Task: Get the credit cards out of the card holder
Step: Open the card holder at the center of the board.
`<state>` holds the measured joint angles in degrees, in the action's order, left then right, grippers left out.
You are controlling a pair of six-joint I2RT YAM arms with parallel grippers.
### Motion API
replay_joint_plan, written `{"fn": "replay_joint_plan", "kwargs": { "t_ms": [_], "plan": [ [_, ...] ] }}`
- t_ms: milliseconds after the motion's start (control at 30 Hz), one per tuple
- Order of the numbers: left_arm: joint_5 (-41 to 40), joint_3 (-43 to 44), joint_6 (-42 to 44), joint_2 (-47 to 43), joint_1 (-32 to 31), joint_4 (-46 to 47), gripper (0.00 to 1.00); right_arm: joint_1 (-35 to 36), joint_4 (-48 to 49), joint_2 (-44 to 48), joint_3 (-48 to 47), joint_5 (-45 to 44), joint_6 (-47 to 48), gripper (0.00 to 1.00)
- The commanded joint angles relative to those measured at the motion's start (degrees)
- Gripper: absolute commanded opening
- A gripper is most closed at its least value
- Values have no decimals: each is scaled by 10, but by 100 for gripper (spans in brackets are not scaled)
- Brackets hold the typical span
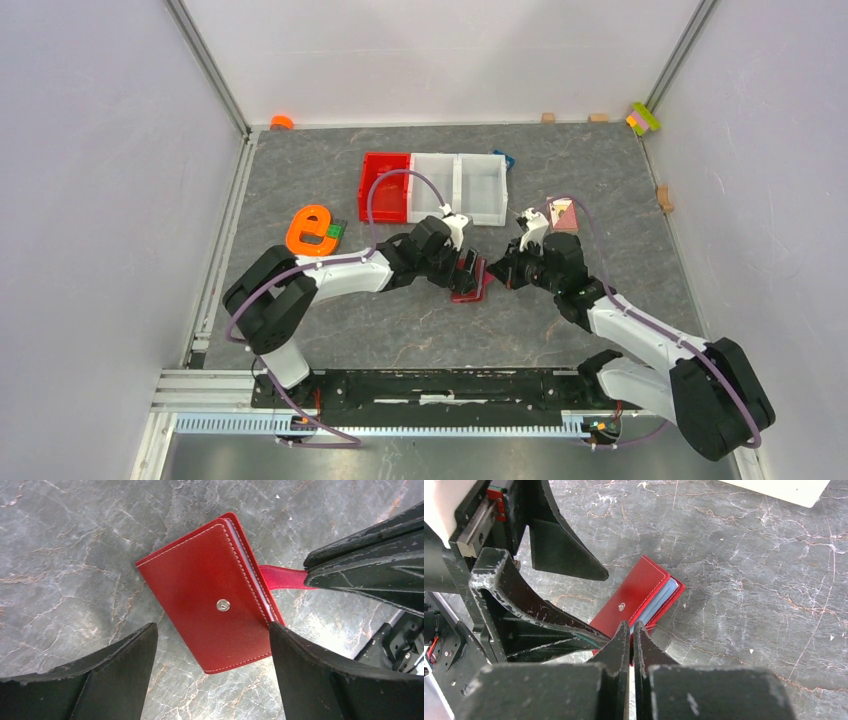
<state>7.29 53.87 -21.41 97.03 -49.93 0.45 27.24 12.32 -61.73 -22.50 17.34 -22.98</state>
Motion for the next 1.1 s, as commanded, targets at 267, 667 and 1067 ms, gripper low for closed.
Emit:
{"fn": "replay_joint_plan", "kwargs": {
  "t_ms": [267,667,1067],
  "plan": [
    [60,33,-6,20,2,-1,88,8,-3,47,-16,6,0,0],
    [37,15,-34,6,40,-15,79,7,-53,53,-18,-65,17,0],
    [51,9,-30,0,49,-7,85,8,-56,56,-15,-65,21,0]
  ]
}}
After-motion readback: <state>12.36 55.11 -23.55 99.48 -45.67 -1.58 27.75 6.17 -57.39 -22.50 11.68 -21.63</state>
